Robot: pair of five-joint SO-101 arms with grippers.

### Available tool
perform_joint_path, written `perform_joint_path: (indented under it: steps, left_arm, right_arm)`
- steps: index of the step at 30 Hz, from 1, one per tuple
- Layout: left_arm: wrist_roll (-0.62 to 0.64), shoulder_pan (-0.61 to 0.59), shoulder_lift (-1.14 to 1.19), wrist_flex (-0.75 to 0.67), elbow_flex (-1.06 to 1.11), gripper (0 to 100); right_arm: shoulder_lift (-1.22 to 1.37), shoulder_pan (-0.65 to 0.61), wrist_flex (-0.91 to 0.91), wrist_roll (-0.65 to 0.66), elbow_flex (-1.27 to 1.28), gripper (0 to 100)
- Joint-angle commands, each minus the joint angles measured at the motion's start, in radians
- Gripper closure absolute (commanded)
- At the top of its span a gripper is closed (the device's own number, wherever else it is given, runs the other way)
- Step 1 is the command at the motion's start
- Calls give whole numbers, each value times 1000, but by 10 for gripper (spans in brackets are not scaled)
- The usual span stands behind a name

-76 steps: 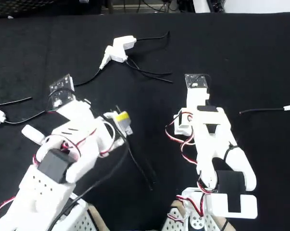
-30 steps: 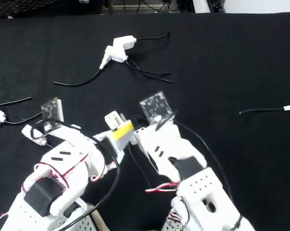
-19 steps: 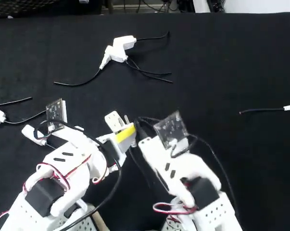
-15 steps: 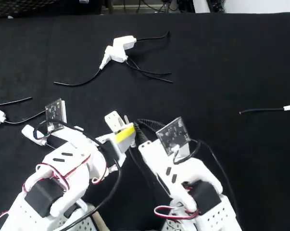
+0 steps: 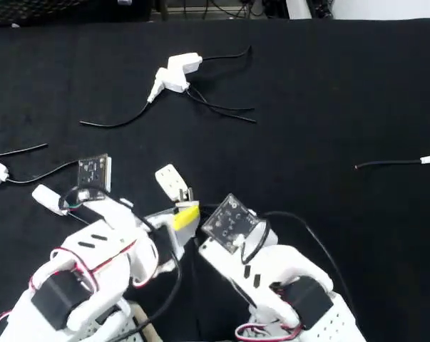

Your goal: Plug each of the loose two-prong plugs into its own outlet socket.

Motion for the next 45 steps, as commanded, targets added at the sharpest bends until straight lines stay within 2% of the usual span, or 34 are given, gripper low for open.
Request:
perform_joint_path:
  steps: [1,5,9,16,20,32,38,45]
  left_arm:
    - [-48,16,-2,3,-45,970]
    - [-61,18,-2,2,-44,970]
    - [-75,71,0,8,-42,970]
    - [-95,79,6,9,-38,970]
    - [-95,79,6,-49,16,970]
    - [-130,81,6,-61,30,970]
    - [-132,81,8,-152,108,970]
    - [-135,81,8,-163,130,970]
  right_arm:
    - [-10,-58,44,31,-108,986]
    - [-12,-84,121,107,-173,986]
    - [-12,-129,170,137,-225,986]
    - [-71,-144,221,195,-251,986]
    - [-153,-157,227,196,-242,986]
    - [-130,-141,229,198,-246,986]
    - [-130,-141,229,216,-262,986]
    - [-130,-141,230,224,-275,986]
